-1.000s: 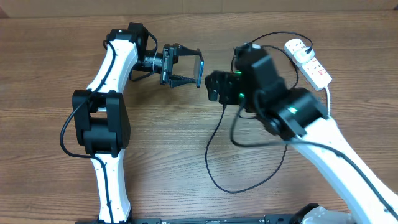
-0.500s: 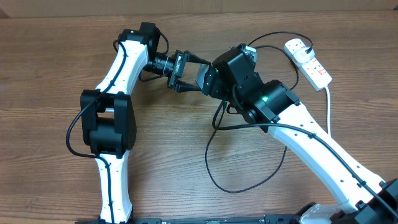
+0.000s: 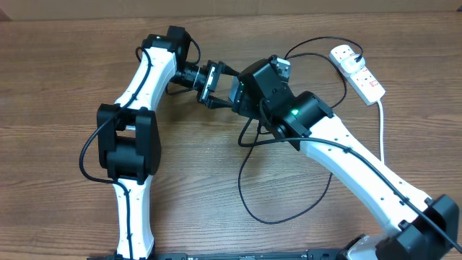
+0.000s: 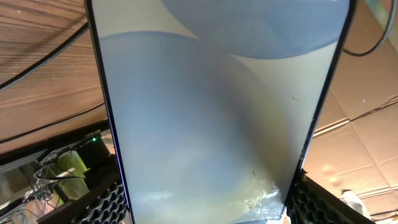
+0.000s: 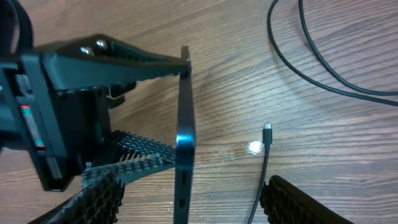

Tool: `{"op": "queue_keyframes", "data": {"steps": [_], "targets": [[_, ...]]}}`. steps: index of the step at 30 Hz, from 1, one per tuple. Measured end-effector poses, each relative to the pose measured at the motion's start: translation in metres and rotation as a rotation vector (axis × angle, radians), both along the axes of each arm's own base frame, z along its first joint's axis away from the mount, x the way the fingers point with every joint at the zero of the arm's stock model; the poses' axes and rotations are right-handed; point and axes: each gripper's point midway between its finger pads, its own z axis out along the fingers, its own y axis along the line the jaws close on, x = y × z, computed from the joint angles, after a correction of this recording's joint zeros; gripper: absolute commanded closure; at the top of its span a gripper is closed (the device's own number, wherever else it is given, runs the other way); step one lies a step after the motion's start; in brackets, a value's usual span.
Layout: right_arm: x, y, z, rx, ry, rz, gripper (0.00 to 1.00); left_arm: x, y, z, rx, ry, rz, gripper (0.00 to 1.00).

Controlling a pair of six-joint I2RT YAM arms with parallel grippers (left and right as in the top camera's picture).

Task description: Plug charger to phone and switch on socket

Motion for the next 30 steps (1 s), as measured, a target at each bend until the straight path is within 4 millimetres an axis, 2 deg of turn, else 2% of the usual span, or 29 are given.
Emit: {"op": "queue_keyframes", "data": {"steps": [3, 7, 10, 17, 23, 27, 30], "targets": [[0.001, 0.002, -0.007, -0.013, 0.013, 0.012, 0.29, -0.001, -0.002, 0.0, 0.0, 0.0, -0.005, 0.32], [0.003, 0.004, -0.008, -0.013, 0.006, 0.023, 0.4, -0.001, -0.002, 0.0, 0.0, 0.0, -0.006, 0.32], [0.005, 0.005, -0.006, -0.01, -0.003, 0.027, 0.43, -0.002, -0.002, 0.0, 0.001, 0.001, -0.006, 0.32], [0.006, 0.005, -0.008, -0.033, -0.008, 0.044, 0.43, -0.002, -0.002, 0.0, 0.001, 0.002, -0.006, 0.32], [0.013, 0.008, -0.023, -0.061, 0.002, 0.049, 0.44, -0.003, -0.005, 0.0, 0.001, 0.002, -0.012, 0.31], [0.018, 0.009, -0.021, -0.06, -0.02, 0.047, 0.49, -0.003, -0.005, 0.0, 0.001, 0.002, -0.012, 0.32], [0.02, 0.007, -0.02, -0.073, -0.031, 0.041, 0.49, -0.003, -0.005, 0.0, 0.001, 0.002, -0.012, 0.32]]}}
